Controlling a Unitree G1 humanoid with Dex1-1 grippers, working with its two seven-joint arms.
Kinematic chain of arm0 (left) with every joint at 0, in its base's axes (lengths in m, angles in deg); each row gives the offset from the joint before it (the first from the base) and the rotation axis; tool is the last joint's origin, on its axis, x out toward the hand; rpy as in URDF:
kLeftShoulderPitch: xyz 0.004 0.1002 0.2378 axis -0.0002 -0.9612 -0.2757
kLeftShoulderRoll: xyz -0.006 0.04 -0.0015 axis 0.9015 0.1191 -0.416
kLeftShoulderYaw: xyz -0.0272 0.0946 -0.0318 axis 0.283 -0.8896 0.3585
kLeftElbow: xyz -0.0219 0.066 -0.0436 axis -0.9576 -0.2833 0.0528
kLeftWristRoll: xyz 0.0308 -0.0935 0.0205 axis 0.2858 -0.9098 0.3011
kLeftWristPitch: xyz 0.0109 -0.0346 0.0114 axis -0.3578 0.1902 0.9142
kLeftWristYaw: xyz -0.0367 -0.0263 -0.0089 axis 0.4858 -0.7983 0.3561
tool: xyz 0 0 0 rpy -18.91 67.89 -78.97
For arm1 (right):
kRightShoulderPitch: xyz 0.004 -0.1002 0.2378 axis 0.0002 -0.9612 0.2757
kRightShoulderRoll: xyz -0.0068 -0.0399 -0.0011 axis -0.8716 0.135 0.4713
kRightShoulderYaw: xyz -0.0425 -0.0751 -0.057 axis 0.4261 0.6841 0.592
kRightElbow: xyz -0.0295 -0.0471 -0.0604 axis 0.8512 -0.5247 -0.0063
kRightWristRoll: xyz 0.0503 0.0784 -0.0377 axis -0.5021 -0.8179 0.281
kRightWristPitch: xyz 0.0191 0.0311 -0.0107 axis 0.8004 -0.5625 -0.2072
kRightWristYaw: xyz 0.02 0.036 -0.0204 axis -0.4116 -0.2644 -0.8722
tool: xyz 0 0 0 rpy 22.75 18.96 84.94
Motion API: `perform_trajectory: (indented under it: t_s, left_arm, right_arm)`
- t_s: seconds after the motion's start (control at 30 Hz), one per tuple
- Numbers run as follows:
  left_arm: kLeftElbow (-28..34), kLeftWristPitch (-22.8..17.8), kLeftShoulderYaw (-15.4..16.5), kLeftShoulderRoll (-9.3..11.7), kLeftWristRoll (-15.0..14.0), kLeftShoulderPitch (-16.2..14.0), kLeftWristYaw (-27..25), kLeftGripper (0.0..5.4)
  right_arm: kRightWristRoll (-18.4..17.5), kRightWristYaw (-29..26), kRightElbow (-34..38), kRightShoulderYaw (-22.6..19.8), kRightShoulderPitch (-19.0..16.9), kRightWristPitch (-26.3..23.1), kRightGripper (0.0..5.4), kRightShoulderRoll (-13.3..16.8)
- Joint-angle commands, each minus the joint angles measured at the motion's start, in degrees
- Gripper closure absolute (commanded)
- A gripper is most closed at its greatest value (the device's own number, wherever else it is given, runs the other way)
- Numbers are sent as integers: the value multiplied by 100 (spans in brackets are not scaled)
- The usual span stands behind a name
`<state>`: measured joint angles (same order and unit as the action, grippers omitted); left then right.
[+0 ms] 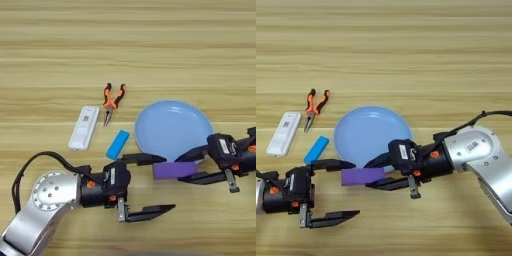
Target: Move the objects on the table
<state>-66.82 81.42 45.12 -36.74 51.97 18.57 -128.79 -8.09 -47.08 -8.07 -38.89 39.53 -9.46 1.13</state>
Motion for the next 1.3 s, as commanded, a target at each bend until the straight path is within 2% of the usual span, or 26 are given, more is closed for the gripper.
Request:
perform_trajectory:
  t_s: [0.03, 0.07, 0.67, 0.77, 1.3]
  left_arm:
    - [90, 23, 2, 80, 49, 42, -37, 169]
    - [89, 24, 1, 76, 50, 44, -33, 191]
    - [70, 67, 49, 10, 7, 48, 29, 355]
    - [58, 72, 67, 7, -7, 53, 18, 398]
    - [19, 56, 66, -30, 3, 105, 20, 405]
  right_arm:
    - [-53, 14, 82, 0, 106, -84, 397, 12]
    - [-59, 12, 86, -4, 102, -83, 397, 15]
    - [-134, -39, 125, 46, 25, -156, 397, 37]
    - [-122, -39, 110, 67, 37, -163, 397, 24]
    - [-183, -82, 55, 19, -35, -129, 397, 35]
